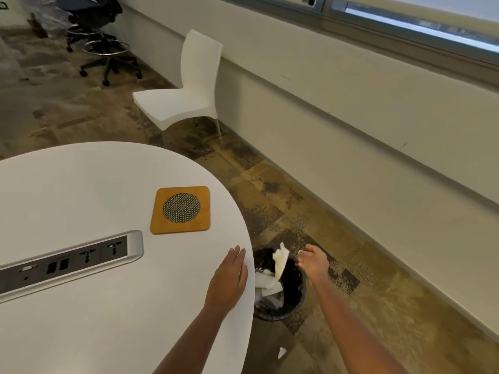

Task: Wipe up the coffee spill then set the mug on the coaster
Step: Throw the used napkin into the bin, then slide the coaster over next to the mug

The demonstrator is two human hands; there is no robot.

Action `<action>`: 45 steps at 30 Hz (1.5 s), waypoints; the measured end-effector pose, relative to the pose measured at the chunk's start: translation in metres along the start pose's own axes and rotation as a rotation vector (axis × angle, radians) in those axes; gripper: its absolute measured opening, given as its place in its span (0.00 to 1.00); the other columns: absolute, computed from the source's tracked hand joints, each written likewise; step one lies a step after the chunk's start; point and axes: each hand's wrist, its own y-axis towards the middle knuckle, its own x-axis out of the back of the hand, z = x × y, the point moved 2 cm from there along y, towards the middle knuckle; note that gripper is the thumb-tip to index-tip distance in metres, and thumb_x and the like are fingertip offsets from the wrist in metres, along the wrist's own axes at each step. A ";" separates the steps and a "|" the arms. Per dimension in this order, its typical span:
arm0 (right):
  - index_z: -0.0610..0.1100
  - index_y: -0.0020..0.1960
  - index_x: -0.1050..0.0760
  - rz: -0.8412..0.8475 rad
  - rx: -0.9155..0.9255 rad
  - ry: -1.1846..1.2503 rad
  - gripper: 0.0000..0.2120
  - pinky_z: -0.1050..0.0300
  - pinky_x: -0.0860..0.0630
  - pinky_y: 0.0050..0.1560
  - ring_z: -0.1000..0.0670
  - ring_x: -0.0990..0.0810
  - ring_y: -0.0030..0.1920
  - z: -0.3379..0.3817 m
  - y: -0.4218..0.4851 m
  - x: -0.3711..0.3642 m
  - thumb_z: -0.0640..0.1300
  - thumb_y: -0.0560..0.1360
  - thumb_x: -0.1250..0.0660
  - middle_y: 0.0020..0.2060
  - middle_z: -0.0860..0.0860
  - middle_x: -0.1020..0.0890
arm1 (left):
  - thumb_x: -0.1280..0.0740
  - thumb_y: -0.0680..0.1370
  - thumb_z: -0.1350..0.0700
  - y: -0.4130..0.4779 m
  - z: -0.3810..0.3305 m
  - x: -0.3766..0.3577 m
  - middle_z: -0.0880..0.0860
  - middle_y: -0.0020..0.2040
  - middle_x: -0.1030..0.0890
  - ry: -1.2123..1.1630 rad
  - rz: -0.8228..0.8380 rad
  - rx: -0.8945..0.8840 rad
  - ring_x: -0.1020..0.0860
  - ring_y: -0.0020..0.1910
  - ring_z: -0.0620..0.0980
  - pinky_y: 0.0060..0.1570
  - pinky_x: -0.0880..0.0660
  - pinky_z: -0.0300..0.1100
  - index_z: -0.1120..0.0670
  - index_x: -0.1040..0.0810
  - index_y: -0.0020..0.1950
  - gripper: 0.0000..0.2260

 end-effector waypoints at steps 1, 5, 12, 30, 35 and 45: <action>0.36 0.68 0.33 -0.001 0.002 -0.004 0.20 0.47 0.24 0.59 0.43 0.21 0.50 -0.001 0.002 0.000 0.36 0.76 0.39 0.60 0.39 0.23 | 0.49 0.81 0.56 0.003 -0.001 0.000 0.52 0.75 0.41 -0.008 -0.007 0.002 0.45 0.74 0.47 0.71 0.45 0.38 0.54 0.43 0.73 0.20; 0.36 0.64 0.28 -0.001 0.013 0.010 0.16 0.50 0.24 0.59 0.45 0.21 0.51 -0.011 0.002 -0.002 0.35 0.77 0.40 0.56 0.40 0.20 | 0.48 0.81 0.55 0.007 0.005 0.005 0.51 0.75 0.41 -0.030 -0.034 0.035 0.45 0.74 0.47 0.71 0.44 0.39 0.54 0.42 0.72 0.19; 0.34 0.55 0.23 0.071 0.069 0.016 0.11 0.56 0.23 0.50 0.48 0.22 0.44 -0.001 -0.010 -0.019 0.32 0.77 0.41 0.49 0.39 0.18 | 0.47 0.80 0.54 0.012 0.028 0.023 0.52 0.75 0.41 -0.080 -0.102 0.166 0.45 0.74 0.48 0.71 0.45 0.42 0.54 0.41 0.72 0.20; 0.35 0.66 0.30 0.385 0.414 -0.235 0.18 0.56 0.33 0.66 0.44 0.28 0.66 0.119 -0.051 -0.161 0.35 0.77 0.41 0.66 0.41 0.27 | 0.47 0.80 0.58 0.035 0.119 0.115 0.60 0.74 0.40 -0.343 -0.324 0.524 0.43 0.73 0.56 0.71 0.45 0.48 0.62 0.42 0.71 0.20; 0.37 0.71 0.37 0.383 0.353 -0.265 0.22 0.57 0.36 0.67 0.45 0.32 0.69 0.129 -0.049 -0.186 0.38 0.78 0.42 0.70 0.41 0.33 | 0.48 0.81 0.55 0.053 0.130 0.129 0.61 0.73 0.39 -0.408 -0.234 0.582 0.40 0.72 0.57 0.70 0.44 0.48 0.62 0.43 0.72 0.21; 0.26 0.57 0.29 0.297 0.221 -0.149 0.16 0.46 0.27 0.55 0.38 0.23 0.54 0.133 -0.049 -0.203 0.33 0.72 0.39 0.56 0.31 0.25 | 0.45 0.79 0.56 0.065 0.138 0.134 0.63 0.64 0.27 -0.731 -0.333 0.675 0.31 0.65 0.59 0.65 0.36 0.51 0.62 0.29 0.63 0.16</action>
